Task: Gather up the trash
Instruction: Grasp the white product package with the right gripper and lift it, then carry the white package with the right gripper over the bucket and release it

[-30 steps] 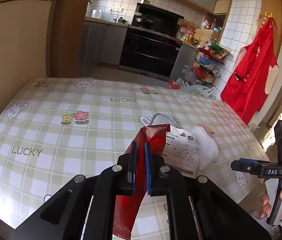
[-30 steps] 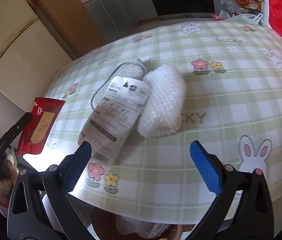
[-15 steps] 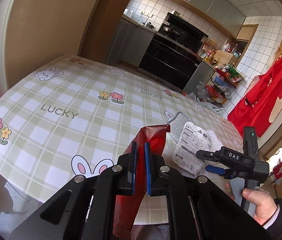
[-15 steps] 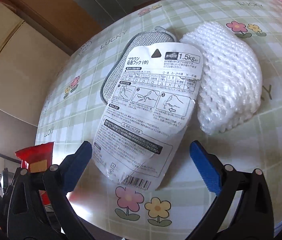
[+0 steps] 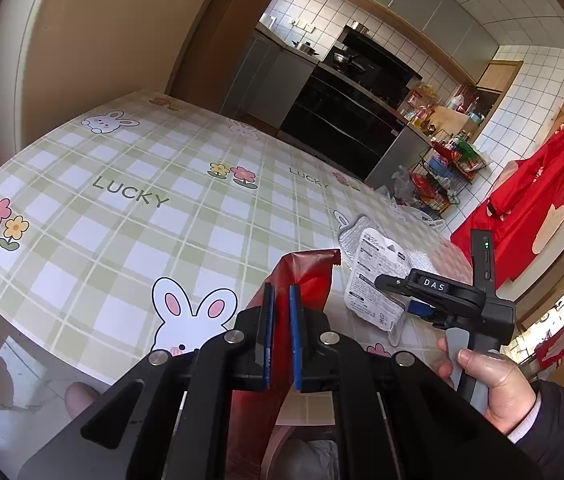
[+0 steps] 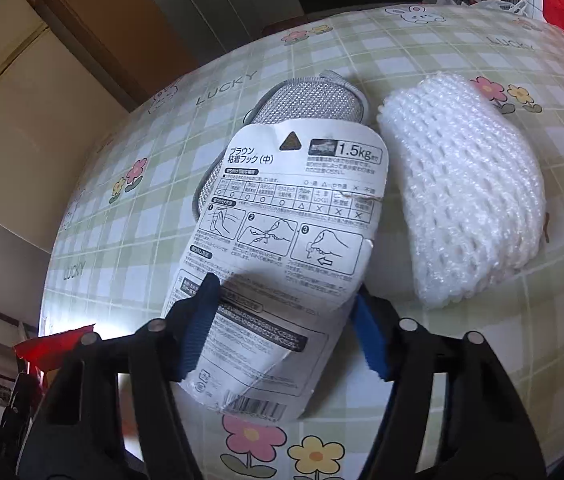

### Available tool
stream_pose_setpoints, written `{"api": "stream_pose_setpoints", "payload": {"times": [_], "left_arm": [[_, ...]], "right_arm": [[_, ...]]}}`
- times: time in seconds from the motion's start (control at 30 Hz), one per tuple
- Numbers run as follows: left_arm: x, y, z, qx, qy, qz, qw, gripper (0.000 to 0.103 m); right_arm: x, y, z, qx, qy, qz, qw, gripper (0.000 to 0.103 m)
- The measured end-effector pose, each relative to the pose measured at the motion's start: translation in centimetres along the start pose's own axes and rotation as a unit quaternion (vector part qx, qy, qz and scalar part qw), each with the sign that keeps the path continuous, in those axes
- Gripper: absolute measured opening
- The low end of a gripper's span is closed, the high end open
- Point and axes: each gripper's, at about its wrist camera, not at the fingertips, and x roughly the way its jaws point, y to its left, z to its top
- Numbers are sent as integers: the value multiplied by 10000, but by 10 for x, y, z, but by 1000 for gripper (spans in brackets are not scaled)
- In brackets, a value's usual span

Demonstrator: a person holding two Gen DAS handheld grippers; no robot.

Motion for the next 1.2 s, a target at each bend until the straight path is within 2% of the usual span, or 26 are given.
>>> {"api": "stream_pose_setpoints", "payload": {"times": [0.03,0.1,0.2,0.37,0.53,0.87,1.2], "left_arm": [[0,0,0,-7,-5,-3,10000,8],[-2,-1,0,-18,-23,-6,10000,8],[-2,-2,0,-23,-31,-19,10000,8],[-5,-6,-2,-15,-28,-41,10000,8],[-8,-11,-1,2,-53,-95,9999,8],[-31,-40,14,225,-232,-204,9993,8],[-83,-77,20,444,-525,-319,9971,8]], "right_arm": [[-2,-1,0,50,7,66,10000,54],[-9,-1,-1,63,-47,124,9999,38],[-24,1,1,60,-174,323,9993,24],[-52,10,6,-62,-443,824,9956,14],[-76,23,9,-605,-735,868,9917,13],[-142,29,4,-991,-1322,850,9826,13],[-231,20,-37,-1253,-1853,945,9701,14]]}}
